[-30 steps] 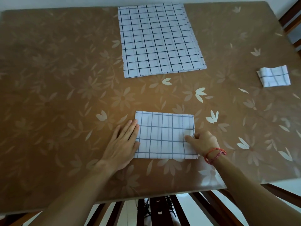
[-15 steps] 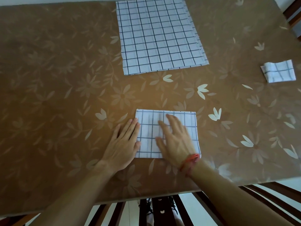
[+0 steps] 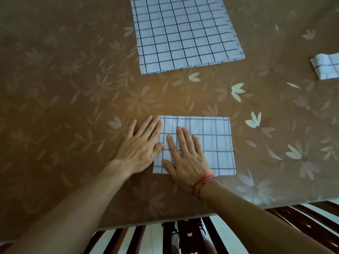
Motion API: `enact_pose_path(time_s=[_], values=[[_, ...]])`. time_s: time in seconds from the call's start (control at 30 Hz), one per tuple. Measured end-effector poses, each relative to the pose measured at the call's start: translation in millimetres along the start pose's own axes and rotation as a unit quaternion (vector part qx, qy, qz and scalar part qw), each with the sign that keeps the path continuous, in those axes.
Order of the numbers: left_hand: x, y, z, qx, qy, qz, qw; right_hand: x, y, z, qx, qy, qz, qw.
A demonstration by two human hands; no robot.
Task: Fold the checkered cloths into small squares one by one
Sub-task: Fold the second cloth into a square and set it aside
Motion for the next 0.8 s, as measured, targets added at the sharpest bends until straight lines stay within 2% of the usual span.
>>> enact_pose_path(time_s=[0.13,0.27,0.5,0.57,0.67,0.8], values=[[-14.6,-10.2,-7.5,-0.017,-0.026,0.031,0.999,0.3,-0.5,-0.3,0.0,0.004,0.002,1.0],[-36.5,-27.1,1.6,0.006,0.005,0.093,0.996,1.0,0.0,0.0,-0.001,0.007,0.001,1.0],[-36.4,-31.6,10.9,0.02,0.022,0.096,0.995,2.3,-8.1,-12.0,0.007,0.037,0.007,0.999],[-36.0,-31.7,10.9,0.019,0.021,0.09,0.996,11.7,-29.6,-22.0,-0.007,0.048,-0.02,0.999],[-36.0,-32.8,12.5,0.026,0.008,0.086,0.996,25.6,-70.2,-12.0,0.022,0.032,-0.076,0.996],[-35.8,-33.5,12.5,0.026,0.007,0.082,0.996,19.2,-79.6,4.9,0.047,0.003,-0.058,0.997]])
Point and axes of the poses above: each hand's wrist, its own y-axis towards the middle knuckle, its own z-axis out of the palm, x = y × z, the point moved 9 cm from there along y, towards the middle knuckle, and after that the axes turned 15 degrees about z, right-handed, at the moved point
